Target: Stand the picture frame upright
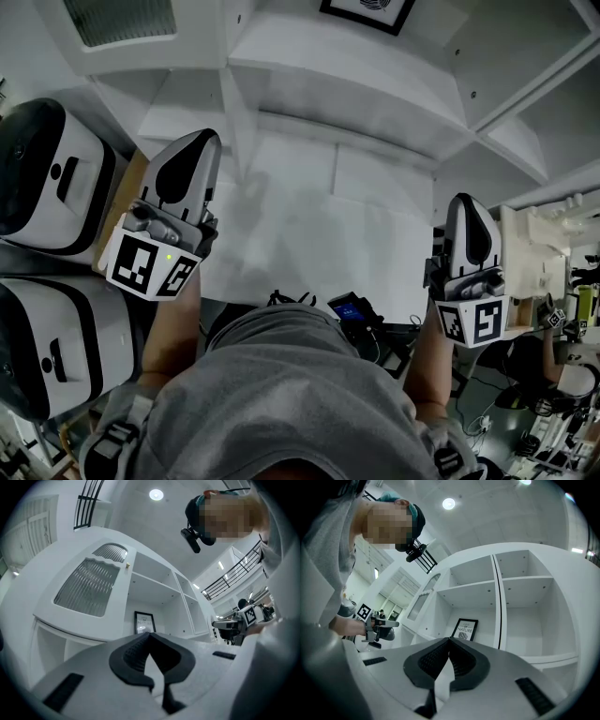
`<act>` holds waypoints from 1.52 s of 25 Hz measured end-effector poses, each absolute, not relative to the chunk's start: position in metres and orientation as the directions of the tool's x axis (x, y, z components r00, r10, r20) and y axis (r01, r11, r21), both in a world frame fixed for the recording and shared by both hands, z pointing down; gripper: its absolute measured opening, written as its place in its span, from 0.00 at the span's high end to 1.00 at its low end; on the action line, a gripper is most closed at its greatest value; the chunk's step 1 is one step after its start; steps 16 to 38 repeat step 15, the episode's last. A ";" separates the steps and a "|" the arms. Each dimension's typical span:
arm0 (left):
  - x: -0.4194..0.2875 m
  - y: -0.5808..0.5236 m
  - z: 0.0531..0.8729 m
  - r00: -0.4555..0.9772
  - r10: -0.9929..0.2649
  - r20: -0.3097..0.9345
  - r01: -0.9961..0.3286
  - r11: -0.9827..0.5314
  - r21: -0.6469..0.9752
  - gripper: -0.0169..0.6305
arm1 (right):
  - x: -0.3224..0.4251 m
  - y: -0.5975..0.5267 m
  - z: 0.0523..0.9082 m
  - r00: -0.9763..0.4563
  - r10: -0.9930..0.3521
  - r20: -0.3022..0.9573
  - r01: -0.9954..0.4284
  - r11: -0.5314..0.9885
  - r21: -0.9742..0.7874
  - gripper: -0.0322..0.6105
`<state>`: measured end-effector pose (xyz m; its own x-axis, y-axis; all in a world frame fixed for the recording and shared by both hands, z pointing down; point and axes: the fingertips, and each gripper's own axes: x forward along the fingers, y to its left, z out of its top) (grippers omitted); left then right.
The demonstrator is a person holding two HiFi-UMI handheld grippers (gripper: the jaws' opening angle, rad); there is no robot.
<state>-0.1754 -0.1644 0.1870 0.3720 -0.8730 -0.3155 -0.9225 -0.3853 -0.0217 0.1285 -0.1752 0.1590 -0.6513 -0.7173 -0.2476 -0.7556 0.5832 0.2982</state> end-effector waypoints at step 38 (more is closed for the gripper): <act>-0.178 -0.167 0.195 0.366 -0.879 -0.305 -0.925 -0.379 -0.020 0.96 | 0.129 -0.174 0.164 -0.637 -0.729 -0.252 -0.767 0.567 0.300 0.91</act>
